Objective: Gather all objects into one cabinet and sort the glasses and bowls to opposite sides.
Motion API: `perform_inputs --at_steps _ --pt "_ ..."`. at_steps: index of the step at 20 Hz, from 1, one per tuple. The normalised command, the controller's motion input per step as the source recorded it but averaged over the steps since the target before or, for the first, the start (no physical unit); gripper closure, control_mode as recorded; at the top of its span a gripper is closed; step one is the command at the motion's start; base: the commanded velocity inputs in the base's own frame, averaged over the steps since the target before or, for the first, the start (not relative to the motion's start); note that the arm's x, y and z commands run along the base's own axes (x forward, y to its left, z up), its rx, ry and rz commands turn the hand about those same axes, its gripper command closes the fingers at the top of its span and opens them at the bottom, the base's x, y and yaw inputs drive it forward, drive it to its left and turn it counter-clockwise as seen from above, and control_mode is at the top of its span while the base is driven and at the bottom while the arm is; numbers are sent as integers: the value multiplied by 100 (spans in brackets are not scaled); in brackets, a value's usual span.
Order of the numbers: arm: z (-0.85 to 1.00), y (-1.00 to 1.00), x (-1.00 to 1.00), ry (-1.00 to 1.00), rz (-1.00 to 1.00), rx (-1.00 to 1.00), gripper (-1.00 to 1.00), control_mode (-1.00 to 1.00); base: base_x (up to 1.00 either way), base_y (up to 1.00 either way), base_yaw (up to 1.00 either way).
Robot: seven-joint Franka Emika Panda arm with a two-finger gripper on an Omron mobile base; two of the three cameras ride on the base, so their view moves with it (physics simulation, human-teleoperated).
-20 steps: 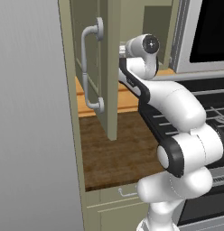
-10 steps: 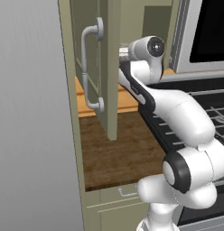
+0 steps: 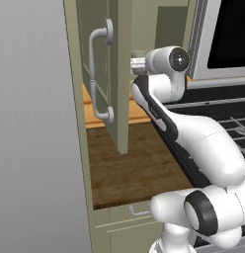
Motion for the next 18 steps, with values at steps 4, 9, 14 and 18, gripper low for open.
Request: perform_inputs --at_steps 4,9,14,18 --pt "0 0 -70 -4 0 0 100 -100 0 0 0" --pt "6 -2 -81 -2 0 0 100 -100 0 0 0" --pt "22 -3 -74 2 0 0 100 -100 0 0 0" --pt "24 -7 -62 4 0 0 100 -100 0 0 0"
